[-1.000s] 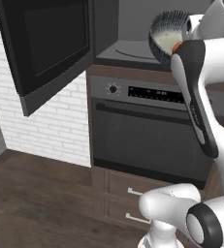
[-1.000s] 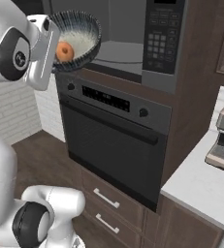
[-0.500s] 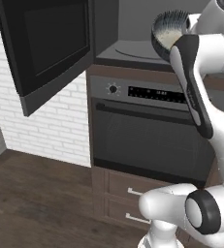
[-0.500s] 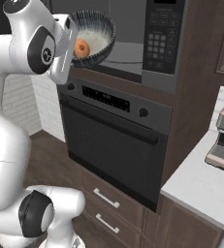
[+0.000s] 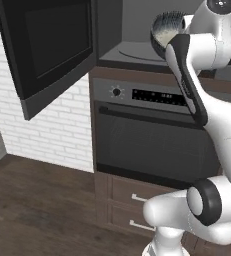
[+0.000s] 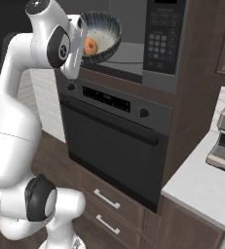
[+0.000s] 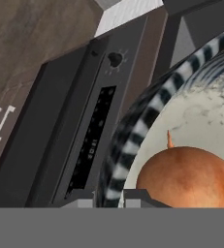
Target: Pick the onion from the sink and place it in the bowl. Then pick the bowl and place it in the microwave. Then close the microwave door and press the start button.
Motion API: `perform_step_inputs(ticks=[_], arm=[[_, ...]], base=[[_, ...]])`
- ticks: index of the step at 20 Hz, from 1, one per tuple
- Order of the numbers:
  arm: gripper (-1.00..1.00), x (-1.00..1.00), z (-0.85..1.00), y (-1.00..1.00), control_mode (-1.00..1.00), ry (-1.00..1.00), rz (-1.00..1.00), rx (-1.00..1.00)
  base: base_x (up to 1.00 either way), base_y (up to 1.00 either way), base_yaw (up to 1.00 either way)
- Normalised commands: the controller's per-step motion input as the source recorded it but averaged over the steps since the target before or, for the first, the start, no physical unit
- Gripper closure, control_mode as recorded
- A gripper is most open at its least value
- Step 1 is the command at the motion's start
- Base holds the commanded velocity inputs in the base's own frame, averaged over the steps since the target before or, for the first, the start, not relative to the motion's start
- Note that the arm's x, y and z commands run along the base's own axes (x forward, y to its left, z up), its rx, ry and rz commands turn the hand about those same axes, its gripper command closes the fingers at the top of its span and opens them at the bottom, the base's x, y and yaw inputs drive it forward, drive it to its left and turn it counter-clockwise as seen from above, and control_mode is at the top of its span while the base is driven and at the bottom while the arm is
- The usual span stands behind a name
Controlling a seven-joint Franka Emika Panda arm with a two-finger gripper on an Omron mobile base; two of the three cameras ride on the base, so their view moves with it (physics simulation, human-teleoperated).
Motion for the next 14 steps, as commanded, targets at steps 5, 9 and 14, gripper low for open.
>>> perform_step_inputs(ticks=[5, 9, 14], arm=[[1.0, 0.53, -0.08, -0.07, -1.0, 0.0, 0.0, 0.0], [1.0, 0.37, -0.07, -0.08, -1.0, 0.0, 0.0, 0.0], [1.0, 0.33, -0.15, -0.08, -1.0, 0.04, 0.0, 0.0]], base=[[0.0, 0.0, 0.0], [0.0, 0.0, 0.0], [0.0, 0.0, 0.0]])
